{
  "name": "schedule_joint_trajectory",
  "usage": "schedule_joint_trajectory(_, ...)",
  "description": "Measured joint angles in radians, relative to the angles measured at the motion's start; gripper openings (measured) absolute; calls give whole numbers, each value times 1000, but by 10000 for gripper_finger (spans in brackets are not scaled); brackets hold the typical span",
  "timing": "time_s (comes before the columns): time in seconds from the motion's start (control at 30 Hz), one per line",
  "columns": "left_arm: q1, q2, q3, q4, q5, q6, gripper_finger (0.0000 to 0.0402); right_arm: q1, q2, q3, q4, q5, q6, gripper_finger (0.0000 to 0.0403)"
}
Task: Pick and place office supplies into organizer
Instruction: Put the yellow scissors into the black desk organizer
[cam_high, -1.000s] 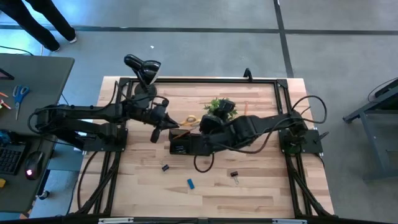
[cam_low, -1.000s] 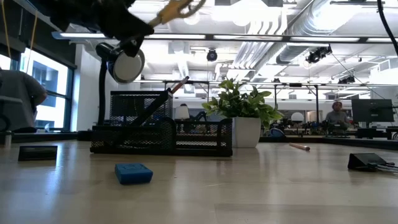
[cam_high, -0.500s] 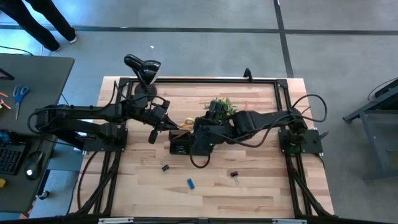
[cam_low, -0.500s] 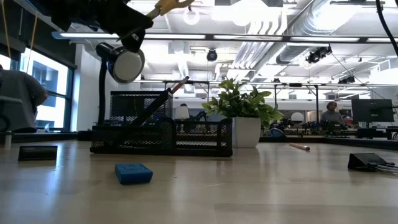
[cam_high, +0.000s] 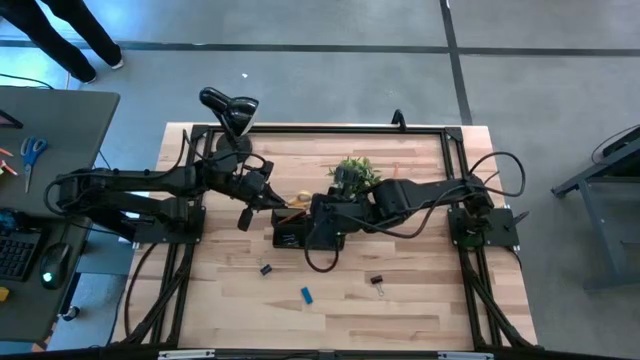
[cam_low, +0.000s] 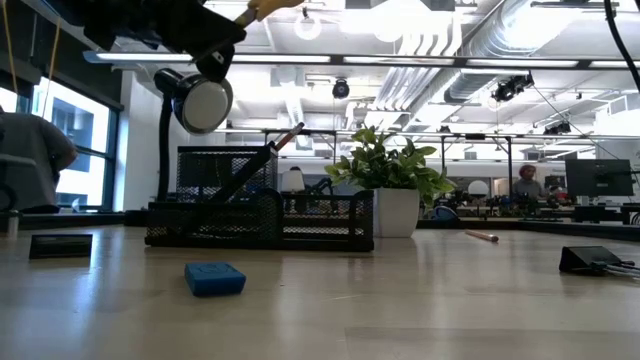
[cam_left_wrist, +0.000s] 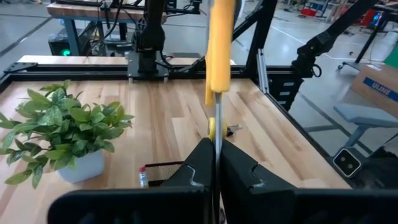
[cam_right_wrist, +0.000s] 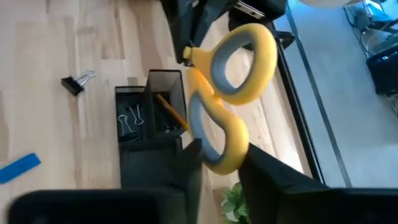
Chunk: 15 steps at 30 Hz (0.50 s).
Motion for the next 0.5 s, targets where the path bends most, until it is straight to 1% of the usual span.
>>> schedule_joint_trajectory(0.07, 0, 0, 0, -1, -2, 9, 0, 0, 0, 0, 9, -10, -14, 36)
schedule_joint_trajectory(0.1, 0, 0, 0, -2, -2, 16, 1, 1, 0, 0, 13, -15, -23, 22)
schedule_joint_trajectory(0.13, 0, 0, 0, -4, -2, 21, 1, 2, 0, 0, 16, -19, -31, 17)
schedule_joint_trajectory(0.27, 0, 0, 0, -22, -1, 33, 2, -5, 0, 0, 20, -26, -46, 28)
schedule_joint_trajectory(0.33, 0, 0, 1, -38, -1, 30, 9, -13, 0, 0, 19, -43, -51, 25)
schedule_joint_trajectory(0.4, 0, 0, 2, -64, 3, 23, 24, -23, 1, 0, 17, -64, -60, 15)
schedule_joint_trajectory(0.5, 0, 0, 0, -120, 18, 24, 63, -39, 2, 0, -2, -110, -72, 14)
